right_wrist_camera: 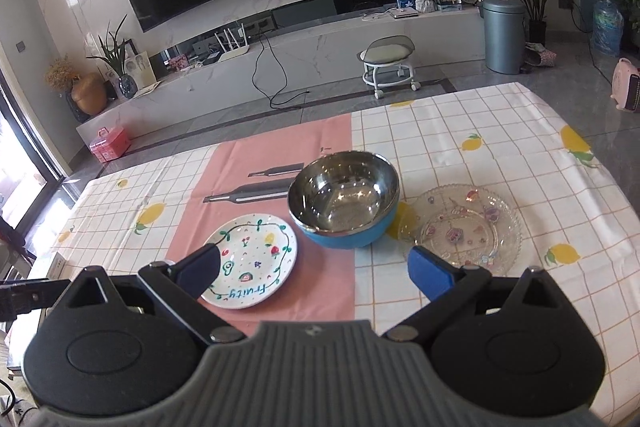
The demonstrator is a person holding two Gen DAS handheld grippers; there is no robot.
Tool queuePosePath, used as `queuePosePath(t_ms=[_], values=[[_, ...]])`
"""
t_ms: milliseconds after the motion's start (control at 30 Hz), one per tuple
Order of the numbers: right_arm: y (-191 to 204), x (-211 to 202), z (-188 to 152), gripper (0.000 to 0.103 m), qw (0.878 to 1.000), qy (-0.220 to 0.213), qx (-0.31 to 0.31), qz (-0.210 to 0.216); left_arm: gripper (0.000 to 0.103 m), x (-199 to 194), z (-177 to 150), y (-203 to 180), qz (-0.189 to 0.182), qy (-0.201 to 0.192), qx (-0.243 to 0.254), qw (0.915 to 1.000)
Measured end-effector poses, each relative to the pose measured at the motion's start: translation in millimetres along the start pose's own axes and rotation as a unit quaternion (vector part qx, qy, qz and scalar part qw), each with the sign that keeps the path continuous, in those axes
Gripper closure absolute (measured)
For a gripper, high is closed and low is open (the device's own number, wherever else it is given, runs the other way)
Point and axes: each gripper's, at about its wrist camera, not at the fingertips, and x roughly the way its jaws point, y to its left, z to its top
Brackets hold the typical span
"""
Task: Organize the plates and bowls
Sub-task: 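Move both tools toward the blue-bottomed steel bowl, then close the left tool on the blue bowl rim while the right tool grips the rim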
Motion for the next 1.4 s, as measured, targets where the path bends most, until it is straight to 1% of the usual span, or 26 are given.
queuePosePath(t_ms=[100, 233, 300, 400, 467, 600, 633, 733, 900, 967, 1033, 1067, 1133, 1233, 1300, 1367, 1400], values=[[-4, 4, 18, 0.005, 1.000, -0.003, 0.005, -0.004, 0.023, 7, 9, -5, 0.002, 0.005, 0.003, 1.0000], [-7, 11, 38, 0.005, 1.000, -0.009, 0.005, -0.008, 0.023, 19, 19, -15, 0.018, 0.007, 0.020, 0.9996], [-10, 17, 46, 0.005, 1.000, -0.009, 0.005, -0.011, 0.023, 28, 24, -20, 0.020, 0.006, 0.027, 0.9994], [-16, 34, 54, 0.005, 1.000, 0.003, -0.009, -0.017, 0.024, 46, 30, -30, 0.022, 0.031, 0.043, 0.9983], [-22, 49, 57, 0.005, 0.999, 0.015, -0.012, -0.034, 0.024, 58, 34, -36, 0.020, 0.042, 0.051, 0.9976], [-35, 79, 51, 0.005, 0.996, 0.031, -0.017, -0.084, 0.025, 81, 41, -49, 0.016, 0.049, 0.062, 0.9968], [-40, 86, 48, 0.005, 0.996, 0.036, -0.011, -0.085, 0.025, 87, 43, -52, 0.016, 0.051, 0.063, 0.9966], [-55, 101, 39, 0.005, 0.996, 0.053, 0.009, -0.068, 0.025, 104, 48, -61, 0.022, 0.048, 0.069, 0.9962], [-69, 117, 35, 0.005, 0.996, 0.067, 0.009, -0.059, 0.025, 129, 54, -74, 0.020, 0.040, 0.079, 0.9959], [-75, 121, 36, 0.006, 0.996, 0.072, 0.025, -0.050, 0.025, 143, 57, -78, 0.023, 0.055, 0.075, 0.9954], [-80, 123, 37, 0.006, 0.996, 0.072, 0.038, -0.043, 0.028, 154, 59, -79, 0.017, 0.072, 0.060, 0.9955], [-81, 124, 38, 0.010, 0.996, 0.073, 0.040, -0.037, 0.028, 159, 60, -79, 0.014, 0.078, 0.052, 0.9955], [-83, 127, 38, 0.015, 0.996, 0.076, 0.044, -0.028, 0.028, 167, 62, -78, 0.012, 0.083, 0.037, 0.9958], [-83, 133, 37, 0.020, 0.995, 0.079, 0.046, -0.030, 0.028, 180, 65, -77, 0.007, 0.086, 0.016, 0.9961], [-84, 136, 37, 0.021, 0.996, 0.074, 0.049, -0.025, 0.028, 189, 68, -76, 0.003, 0.097, -0.001, 0.9953], [-83, 136, 37, 0.026, 0.997, 0.058, 0.055, -0.019, 0.030, 196, 70, -74, -0.004, 0.100, -0.021, 0.9947], [-83, 135, 37, 0.026, 0.997, 0.050, 0.056, -0.018, 0.030, 198, 70, -74, -0.010, 0.100, -0.029, 0.9945]])
